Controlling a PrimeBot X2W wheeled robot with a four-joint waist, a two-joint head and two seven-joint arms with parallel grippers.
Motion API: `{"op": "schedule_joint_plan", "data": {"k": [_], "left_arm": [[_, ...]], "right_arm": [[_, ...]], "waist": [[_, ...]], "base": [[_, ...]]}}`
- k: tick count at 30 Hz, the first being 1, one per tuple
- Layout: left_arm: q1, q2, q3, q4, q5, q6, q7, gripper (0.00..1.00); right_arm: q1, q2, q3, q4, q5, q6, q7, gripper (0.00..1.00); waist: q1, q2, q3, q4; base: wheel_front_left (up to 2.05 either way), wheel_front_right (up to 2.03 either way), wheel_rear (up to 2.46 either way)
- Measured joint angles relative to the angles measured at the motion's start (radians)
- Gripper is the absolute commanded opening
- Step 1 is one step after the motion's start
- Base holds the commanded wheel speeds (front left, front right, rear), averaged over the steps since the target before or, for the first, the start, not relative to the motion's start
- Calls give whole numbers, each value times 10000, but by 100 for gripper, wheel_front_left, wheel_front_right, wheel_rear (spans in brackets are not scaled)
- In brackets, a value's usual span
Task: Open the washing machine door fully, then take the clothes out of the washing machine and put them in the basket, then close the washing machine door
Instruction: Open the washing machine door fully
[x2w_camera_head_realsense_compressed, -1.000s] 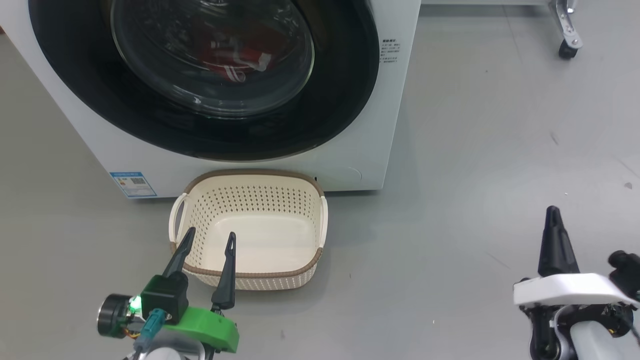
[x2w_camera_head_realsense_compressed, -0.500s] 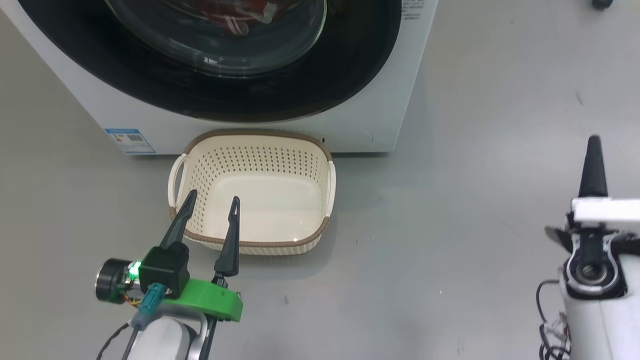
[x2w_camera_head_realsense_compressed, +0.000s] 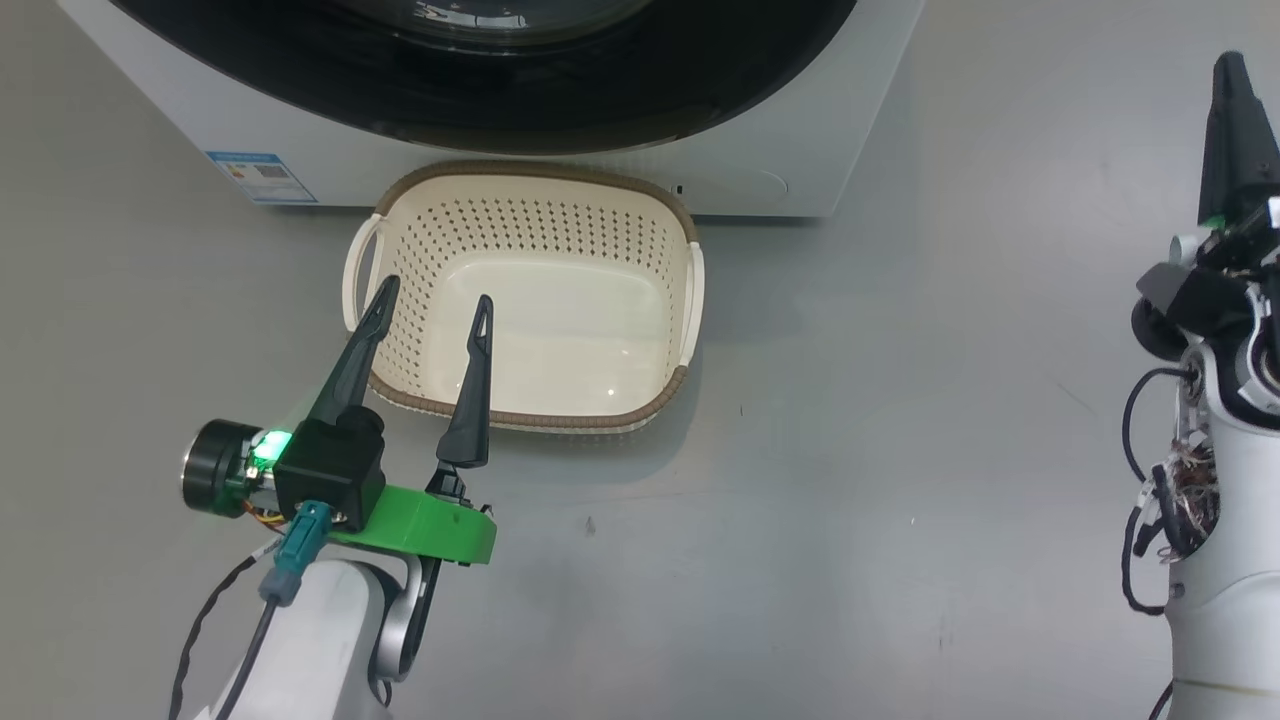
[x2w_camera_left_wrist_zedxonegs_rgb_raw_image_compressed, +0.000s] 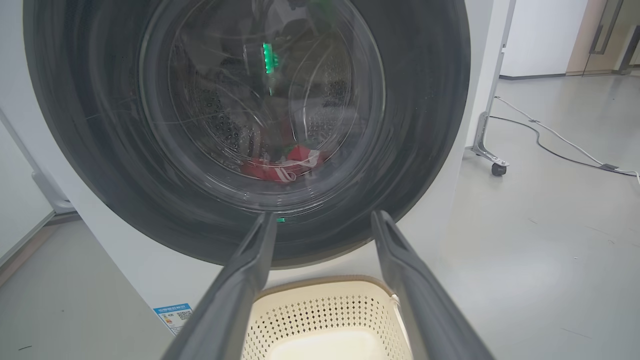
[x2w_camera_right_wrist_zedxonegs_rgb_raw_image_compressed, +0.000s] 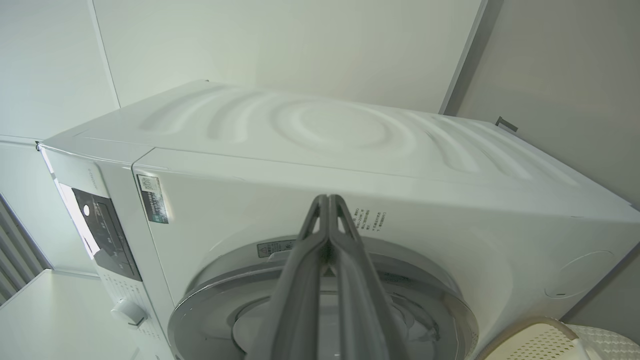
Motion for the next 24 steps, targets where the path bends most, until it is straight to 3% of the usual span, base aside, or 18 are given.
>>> {"op": "schedule_joint_plan", "data": {"k": [8, 14, 24], "left_arm": [[-410, -61, -12, -148, 121, -21, -25, 100], [-678, -140, -196, -201, 153, -42, -25, 100], [-1026, -268, -407, -199, 374, -81, -69, 100]], "right_arm": [[-1528, -502, 163, 100, 922, -130, 1406, 0], [-2547, -1081, 512, 337, 1120, -569, 2485, 0], [-3838, -1638, 1018, 807, 1179, -915, 3591, 0]], "waist": [[0, 0, 720, 266], [0, 0, 1269, 474], [1, 0, 1751, 913]], "base": [[0, 0, 0], [0, 0, 0], [0, 0, 0]]}}
